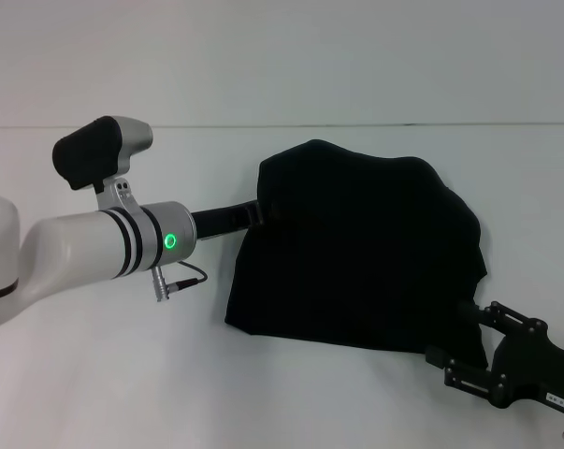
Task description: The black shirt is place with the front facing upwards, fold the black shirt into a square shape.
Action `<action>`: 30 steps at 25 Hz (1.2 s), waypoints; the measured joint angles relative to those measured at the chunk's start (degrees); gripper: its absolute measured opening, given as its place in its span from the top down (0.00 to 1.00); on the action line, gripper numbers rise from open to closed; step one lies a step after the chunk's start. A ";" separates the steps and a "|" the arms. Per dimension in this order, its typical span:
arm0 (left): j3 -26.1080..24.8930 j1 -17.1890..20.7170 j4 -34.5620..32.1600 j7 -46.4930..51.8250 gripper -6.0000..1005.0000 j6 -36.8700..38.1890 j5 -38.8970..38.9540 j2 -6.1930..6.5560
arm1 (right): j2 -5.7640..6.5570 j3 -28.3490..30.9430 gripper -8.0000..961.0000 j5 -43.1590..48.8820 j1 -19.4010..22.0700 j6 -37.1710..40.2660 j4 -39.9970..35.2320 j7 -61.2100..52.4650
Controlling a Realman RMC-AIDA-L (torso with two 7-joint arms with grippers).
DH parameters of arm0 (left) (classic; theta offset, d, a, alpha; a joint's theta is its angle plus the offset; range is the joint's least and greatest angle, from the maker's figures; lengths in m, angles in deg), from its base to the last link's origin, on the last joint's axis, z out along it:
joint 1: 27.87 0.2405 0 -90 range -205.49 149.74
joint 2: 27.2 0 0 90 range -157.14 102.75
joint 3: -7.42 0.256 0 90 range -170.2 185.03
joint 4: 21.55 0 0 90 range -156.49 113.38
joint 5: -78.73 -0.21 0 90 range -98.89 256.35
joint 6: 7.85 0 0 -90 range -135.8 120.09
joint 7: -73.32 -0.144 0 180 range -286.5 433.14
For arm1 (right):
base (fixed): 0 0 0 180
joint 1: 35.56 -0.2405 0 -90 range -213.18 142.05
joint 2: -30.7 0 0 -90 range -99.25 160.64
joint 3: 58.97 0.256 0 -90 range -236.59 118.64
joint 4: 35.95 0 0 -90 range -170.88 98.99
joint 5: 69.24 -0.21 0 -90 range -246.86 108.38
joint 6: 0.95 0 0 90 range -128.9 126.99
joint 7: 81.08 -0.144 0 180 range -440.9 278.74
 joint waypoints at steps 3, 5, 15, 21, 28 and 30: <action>0.01 0.02 0.11 -0.47 0.70 0.01 0.01 0.00 | 0.00 0.05 0.13 0.00 -0.10 0.00 0.00 -0.05; -0.13 0.05 0.14 -0.75 0.78 0.00 0.08 0.00 | -0.03 0.10 0.13 -0.02 -0.13 0.00 0.00 -0.05; -0.42 4.68 0.16 -1.10 0.90 1.48 9.25 0.29 | -0.04 0.37 0.13 -0.34 -0.56 -0.22 -0.04 -0.15; -2.74 8.84 0.73 -4.34 0.90 3.50 18.34 0.21 | 0.00 0.41 0.13 -0.47 -1.12 -0.36 -0.04 -0.04; -5.73 11.89 3.15 -8.05 0.90 6.52 24.89 0.00 | 0.00 0.41 0.13 -0.47 -1.40 -0.40 -0.04 -0.03; -5.71 12.13 3.28 -8.47 0.90 6.85 25.36 0.00 | 0.00 0.41 0.13 -0.47 -1.40 -0.43 -0.03 -0.05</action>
